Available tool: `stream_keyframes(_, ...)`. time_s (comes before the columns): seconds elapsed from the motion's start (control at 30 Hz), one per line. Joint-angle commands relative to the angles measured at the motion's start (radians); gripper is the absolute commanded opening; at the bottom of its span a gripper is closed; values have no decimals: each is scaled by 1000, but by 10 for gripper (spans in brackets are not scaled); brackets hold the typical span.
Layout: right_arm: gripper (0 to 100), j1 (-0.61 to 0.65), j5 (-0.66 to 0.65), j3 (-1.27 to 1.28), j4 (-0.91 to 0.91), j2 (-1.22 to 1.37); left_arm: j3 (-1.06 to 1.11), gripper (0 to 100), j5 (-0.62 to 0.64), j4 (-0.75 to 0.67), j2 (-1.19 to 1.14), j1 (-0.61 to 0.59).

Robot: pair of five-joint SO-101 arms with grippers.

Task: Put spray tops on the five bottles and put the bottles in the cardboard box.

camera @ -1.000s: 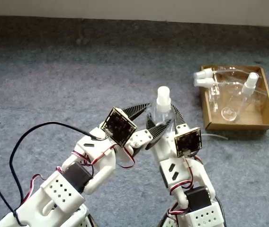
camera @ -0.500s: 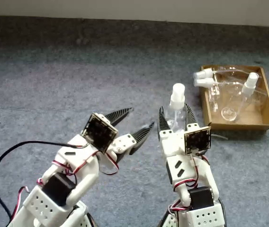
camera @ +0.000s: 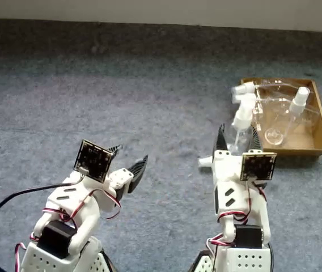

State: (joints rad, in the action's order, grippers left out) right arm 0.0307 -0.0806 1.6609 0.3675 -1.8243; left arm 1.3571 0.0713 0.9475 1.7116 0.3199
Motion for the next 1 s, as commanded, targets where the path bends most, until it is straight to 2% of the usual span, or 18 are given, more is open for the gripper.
stream_keyframes(0.0, 134, -81, 2, -79, 42, -12, -4, 98, 58, 26, 19, -44)
stream_keyframes(0.07, 134, -113, 2, -119, 104, -10, -4, 7, 58, 46, 19, -61)
stream_keyframes(0.2, 134, -163, 0, -206, 170, -10, 47, 29, 63, 44, 19, -82)
stream_keyframes(0.53, 134, -331, -3, -295, 166, -8, 127, 6, 60, 31, 19, -81)
stream_keyframes(0.8, 134, -354, -144, -400, 171, -7, 128, 6, 61, 34, 19, -81)
stream_keyframes(0.97, 134, -430, -158, -415, 168, 2, 148, 6, 61, 28, 19, -81)
